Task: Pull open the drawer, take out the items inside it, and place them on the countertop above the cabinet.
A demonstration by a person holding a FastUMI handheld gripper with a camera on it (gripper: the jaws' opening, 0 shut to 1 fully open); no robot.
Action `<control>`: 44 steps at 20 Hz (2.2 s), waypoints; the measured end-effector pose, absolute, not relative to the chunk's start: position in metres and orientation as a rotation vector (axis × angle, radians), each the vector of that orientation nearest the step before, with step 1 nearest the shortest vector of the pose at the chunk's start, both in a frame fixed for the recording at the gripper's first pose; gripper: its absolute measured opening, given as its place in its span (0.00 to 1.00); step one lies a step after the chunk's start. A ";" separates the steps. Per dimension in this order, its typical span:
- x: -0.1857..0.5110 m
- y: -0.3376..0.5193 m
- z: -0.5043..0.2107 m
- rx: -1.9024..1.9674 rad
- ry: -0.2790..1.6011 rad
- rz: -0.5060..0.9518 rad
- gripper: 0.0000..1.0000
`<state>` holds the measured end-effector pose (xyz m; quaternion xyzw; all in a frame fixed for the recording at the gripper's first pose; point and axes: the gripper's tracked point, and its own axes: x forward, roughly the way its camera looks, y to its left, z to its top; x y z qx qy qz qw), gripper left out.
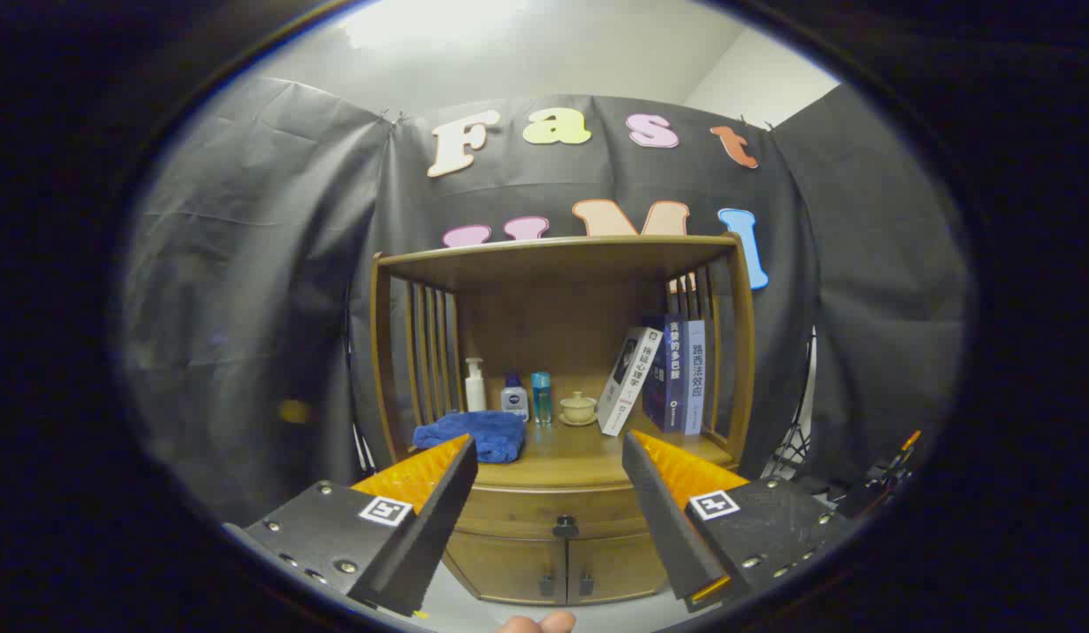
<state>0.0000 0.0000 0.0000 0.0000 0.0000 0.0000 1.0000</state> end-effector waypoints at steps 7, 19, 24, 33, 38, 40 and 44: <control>-0.001 0.002 0.001 0.003 -0.002 0.002 0.99; 0.003 0.002 -0.004 0.011 0.006 0.005 0.99; 0.008 -0.003 -0.020 0.003 0.026 -0.005 0.99; 0.045 -0.015 -0.082 -0.013 0.099 -0.037 0.99; 0.081 -0.018 -0.142 -0.022 0.192 -0.037 0.99; 0.095 -0.021 -0.165 -0.021 0.227 -0.043 0.98; 0.122 -0.025 -0.205 -0.026 0.285 -0.042 0.92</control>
